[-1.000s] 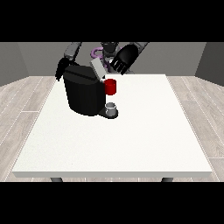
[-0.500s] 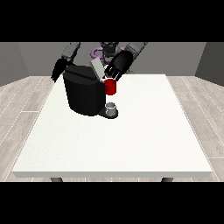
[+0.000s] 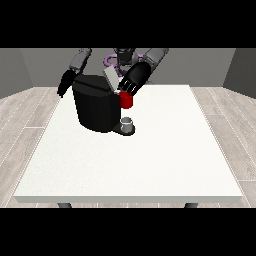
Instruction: Insert the coffee pod into the coffee machine and close the lid
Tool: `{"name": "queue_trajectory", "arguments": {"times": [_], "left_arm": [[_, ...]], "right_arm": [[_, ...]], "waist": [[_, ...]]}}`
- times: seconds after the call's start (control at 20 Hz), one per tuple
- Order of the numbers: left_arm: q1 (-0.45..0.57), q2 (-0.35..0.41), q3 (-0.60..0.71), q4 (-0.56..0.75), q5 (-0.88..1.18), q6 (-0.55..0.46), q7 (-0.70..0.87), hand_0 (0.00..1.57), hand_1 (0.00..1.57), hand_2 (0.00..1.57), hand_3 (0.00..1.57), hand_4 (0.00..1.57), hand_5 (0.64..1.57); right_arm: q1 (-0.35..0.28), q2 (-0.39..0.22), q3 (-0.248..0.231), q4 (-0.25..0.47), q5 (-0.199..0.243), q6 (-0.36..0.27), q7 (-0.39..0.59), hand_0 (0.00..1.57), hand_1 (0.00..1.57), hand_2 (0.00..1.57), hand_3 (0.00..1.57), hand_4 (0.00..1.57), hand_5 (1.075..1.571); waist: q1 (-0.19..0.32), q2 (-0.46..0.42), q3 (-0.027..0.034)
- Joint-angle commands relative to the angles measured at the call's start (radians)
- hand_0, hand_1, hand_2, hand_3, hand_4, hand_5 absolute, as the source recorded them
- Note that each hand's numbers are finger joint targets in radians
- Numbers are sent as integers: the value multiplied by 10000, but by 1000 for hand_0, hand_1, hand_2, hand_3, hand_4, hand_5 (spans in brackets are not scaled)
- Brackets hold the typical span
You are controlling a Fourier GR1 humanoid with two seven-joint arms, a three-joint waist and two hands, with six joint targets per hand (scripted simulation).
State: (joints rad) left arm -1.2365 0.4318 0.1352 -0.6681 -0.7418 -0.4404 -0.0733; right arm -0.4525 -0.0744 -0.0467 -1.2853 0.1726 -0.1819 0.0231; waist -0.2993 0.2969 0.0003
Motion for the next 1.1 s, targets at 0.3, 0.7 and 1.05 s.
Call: {"name": "queue_trajectory", "arguments": {"times": [0.3,0.7,1.05], "left_arm": [[-297,431,171,122,-20,-18,-252,1227,1227,1258,1198,406,1571],[-579,312,85,276,-249,425,-291,1202,1202,1218,1176,360,1571],[-521,4,-434,246,-912,1074,-60,1216,1216,1228,1104,0,1571]], "right_arm": [[380,-53,-187,256,-146,50,-827,0,0,0,0,0,1571],[-244,91,-93,116,-143,-22,-2,0,0,0,0,0,1571],[-432,144,7,102,-88,-19,201,0,0,0,0,0,1571]], "waist": [[-12,175,1],[-127,247,-1],[-210,162,1]]}}
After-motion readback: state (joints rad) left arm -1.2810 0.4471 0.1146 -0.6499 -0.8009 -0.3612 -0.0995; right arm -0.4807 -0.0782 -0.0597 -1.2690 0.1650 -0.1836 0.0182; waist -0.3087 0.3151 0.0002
